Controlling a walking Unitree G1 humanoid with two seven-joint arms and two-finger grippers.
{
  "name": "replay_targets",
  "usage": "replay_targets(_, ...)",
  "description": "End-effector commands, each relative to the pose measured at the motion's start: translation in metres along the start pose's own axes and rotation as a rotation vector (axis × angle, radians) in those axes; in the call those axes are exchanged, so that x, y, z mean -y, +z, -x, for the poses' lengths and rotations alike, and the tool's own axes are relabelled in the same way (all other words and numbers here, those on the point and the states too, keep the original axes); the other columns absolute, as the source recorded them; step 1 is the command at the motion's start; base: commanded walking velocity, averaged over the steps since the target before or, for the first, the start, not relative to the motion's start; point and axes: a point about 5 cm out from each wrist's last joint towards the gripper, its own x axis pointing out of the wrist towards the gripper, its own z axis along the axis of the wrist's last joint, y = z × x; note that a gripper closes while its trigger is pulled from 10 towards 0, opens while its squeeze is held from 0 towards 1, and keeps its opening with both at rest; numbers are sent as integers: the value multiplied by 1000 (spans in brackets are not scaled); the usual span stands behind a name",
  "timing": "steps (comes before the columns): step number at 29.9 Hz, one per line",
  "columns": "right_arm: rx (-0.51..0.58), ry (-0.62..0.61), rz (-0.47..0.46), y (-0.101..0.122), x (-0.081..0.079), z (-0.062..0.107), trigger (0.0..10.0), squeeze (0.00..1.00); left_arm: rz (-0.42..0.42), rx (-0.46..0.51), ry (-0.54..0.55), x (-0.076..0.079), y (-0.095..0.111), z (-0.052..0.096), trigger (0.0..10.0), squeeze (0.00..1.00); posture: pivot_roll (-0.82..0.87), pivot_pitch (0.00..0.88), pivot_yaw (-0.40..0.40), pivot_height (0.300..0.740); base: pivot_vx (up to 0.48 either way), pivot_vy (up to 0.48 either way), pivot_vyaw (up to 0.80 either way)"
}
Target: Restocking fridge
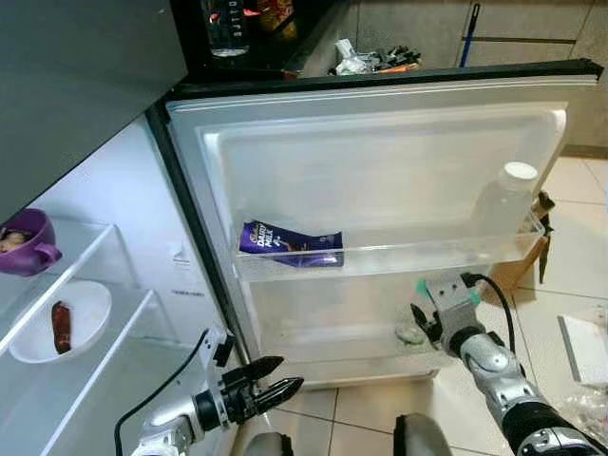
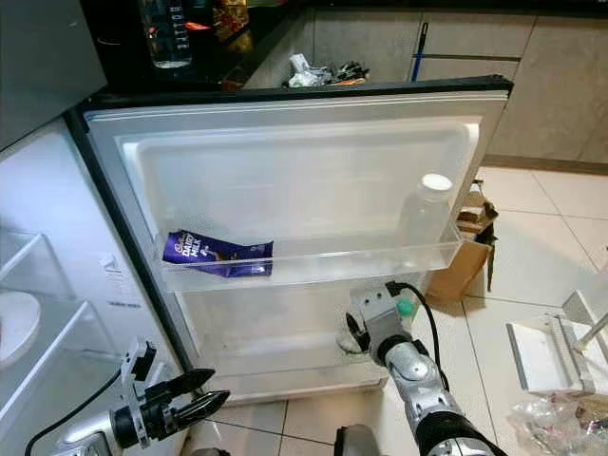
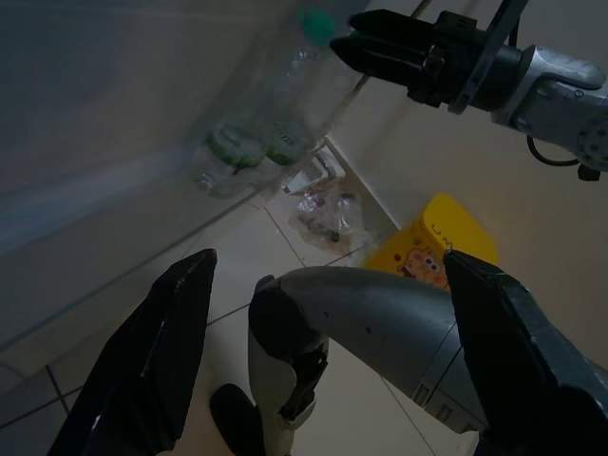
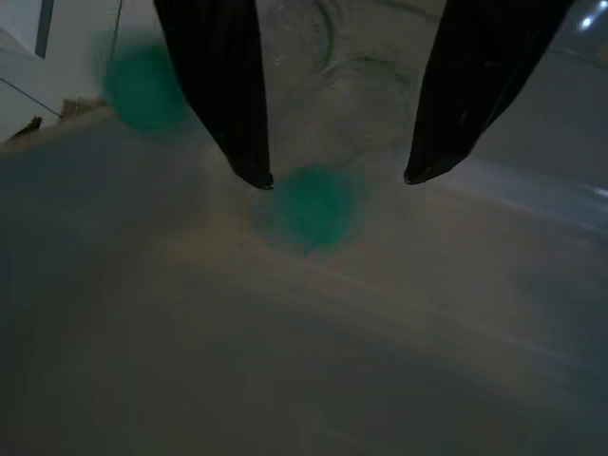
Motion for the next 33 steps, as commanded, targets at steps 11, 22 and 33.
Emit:
replay_targets(11, 58, -18, -70, 7, 5, -1, 10000, 0, 8, -12, -2, 2, -4, 0, 10000, 0, -53, 9, 3, 587, 0, 0, 0)
replay_targets(22, 242, 223, -191, 24, 2, 9, 10000, 0, 11, -16, -7, 2, -4, -1, 10000, 0, -55, 9, 4, 587, 0, 0, 0)
replay_targets(33, 290, 492, -297, 21, -6, 28, 10000, 0, 14, -22, -12, 2, -5, 0, 10000, 0, -56, 8, 4, 587, 0, 0, 0)
